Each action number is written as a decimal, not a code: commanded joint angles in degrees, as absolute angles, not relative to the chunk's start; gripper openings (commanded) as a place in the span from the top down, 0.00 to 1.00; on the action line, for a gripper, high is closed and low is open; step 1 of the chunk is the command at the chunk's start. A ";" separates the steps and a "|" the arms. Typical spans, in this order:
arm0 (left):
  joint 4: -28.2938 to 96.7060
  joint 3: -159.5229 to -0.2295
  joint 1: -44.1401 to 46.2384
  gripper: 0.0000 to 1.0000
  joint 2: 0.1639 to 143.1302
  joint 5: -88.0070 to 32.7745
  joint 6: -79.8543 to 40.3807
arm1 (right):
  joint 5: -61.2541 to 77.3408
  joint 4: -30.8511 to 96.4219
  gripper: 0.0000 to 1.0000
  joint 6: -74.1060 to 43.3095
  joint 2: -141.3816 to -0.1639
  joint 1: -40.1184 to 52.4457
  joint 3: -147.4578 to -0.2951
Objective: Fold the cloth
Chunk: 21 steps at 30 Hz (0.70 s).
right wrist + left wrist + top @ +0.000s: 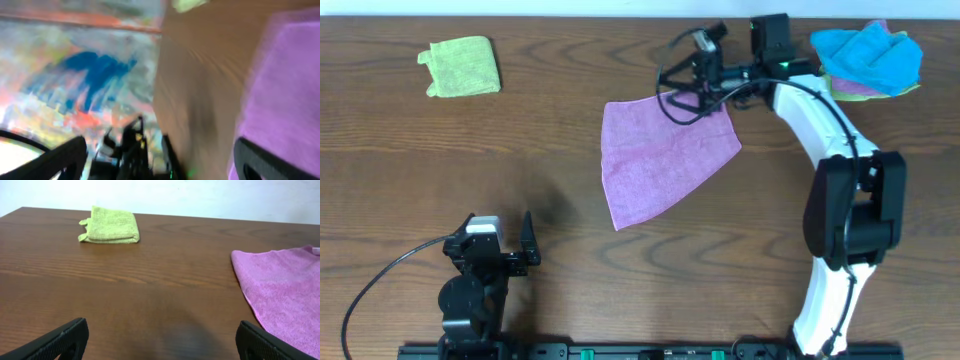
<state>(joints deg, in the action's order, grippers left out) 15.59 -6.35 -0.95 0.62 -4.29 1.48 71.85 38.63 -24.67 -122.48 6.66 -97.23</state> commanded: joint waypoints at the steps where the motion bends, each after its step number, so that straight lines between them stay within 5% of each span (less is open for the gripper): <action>1: 16.14 -4.93 -0.73 0.05 0.25 -4.10 1.30 | 54.81 50.09 0.05 -10.96 -119.48 5.56 -97.47; 4: 16.14 -4.93 -0.73 0.05 0.25 -4.10 1.30 | 51.72 60.88 0.10 -1.30 -117.01 5.58 -97.47; 10: 16.14 -4.93 -0.73 0.05 0.25 -4.10 1.28 | 32.62 68.01 0.09 -0.73 -108.27 7.05 -97.45; 21: 16.14 -4.93 -0.73 0.04 0.25 -4.10 1.28 | 25.28 69.49 0.07 2.37 -95.90 7.16 -83.85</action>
<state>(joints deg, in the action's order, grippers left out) 15.59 -6.35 -0.95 0.62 -4.29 1.50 28.18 70.39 0.60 -96.68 6.81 -89.17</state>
